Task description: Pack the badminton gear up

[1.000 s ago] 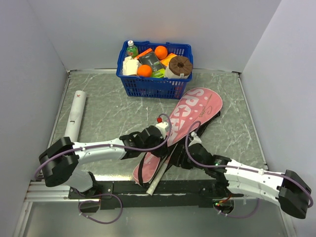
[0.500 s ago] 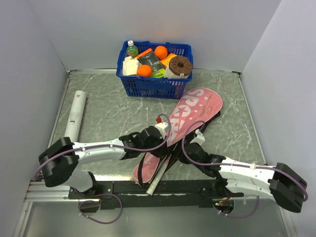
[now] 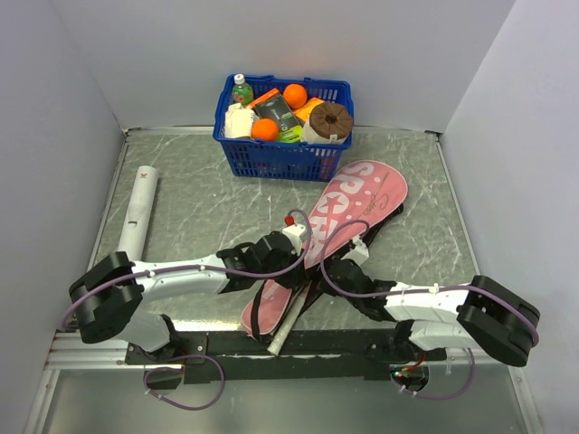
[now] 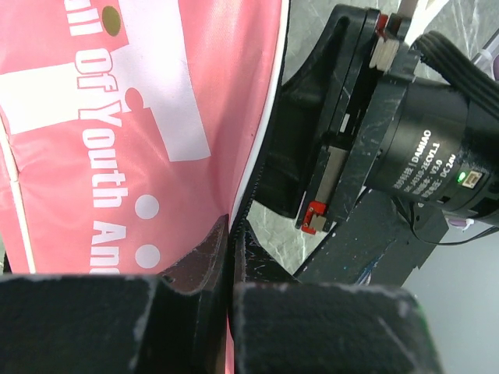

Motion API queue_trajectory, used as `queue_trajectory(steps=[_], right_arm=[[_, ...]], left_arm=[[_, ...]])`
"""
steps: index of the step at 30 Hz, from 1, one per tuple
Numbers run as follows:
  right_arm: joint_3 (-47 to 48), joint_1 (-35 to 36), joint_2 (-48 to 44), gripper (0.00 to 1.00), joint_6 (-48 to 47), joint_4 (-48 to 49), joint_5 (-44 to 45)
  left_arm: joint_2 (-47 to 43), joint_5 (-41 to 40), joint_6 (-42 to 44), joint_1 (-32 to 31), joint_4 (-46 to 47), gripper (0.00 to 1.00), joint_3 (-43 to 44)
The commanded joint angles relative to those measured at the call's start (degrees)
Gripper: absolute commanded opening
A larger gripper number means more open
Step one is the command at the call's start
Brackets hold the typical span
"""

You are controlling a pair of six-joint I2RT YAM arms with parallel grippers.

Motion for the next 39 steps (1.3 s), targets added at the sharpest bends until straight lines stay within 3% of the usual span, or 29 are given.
queue_trajectory(steps=[1, 12, 21, 22, 23, 26, 32, 39], right_arm=[[0.1, -2.2, -0.1, 0.0, -1.6, 3.7, 2.5], [0.1, -14.7, -6.0, 0.0, -6.8, 3.0, 0.1], [2.1, -14.9, -0.1, 0.0, -7.2, 5.8, -1.3], [1.8, -14.9, 0.8, 0.03, -7.1, 6.6, -1.9], [1.7, -14.9, 0.9, 0.16, -7.0, 7.1, -2.2], [1.4, -14.8, -0.4, 0.36, -7.2, 6.3, -2.8], [-1.2, -14.5, -9.5, 0.45, -6.8, -0.5, -4.5], [-3.8, -11.5, -21.4, 0.45, -4.7, -11.7, -8.4]], left_arm=[[-2.8, 1.7, -0.7, 0.0, 3.2, 0.01, 0.1], [-3.7, 3.4, -2.0, -0.2, 3.9, 0.01, -1.3], [-2.7, 4.8, -3.0, -0.3, 5.6, 0.02, -1.8], [-2.0, 5.1, -3.2, -0.3, 6.2, 0.02, -1.9], [-1.6, 5.2, -3.3, -0.3, 6.5, 0.02, -2.0], [-0.3, 5.6, -3.7, -0.3, 7.6, 0.02, -2.3], [1.1, 5.5, -3.8, -0.3, 8.7, 0.02, -1.6], [1.4, 4.4, -3.2, -0.3, 7.6, 0.05, -0.1]])
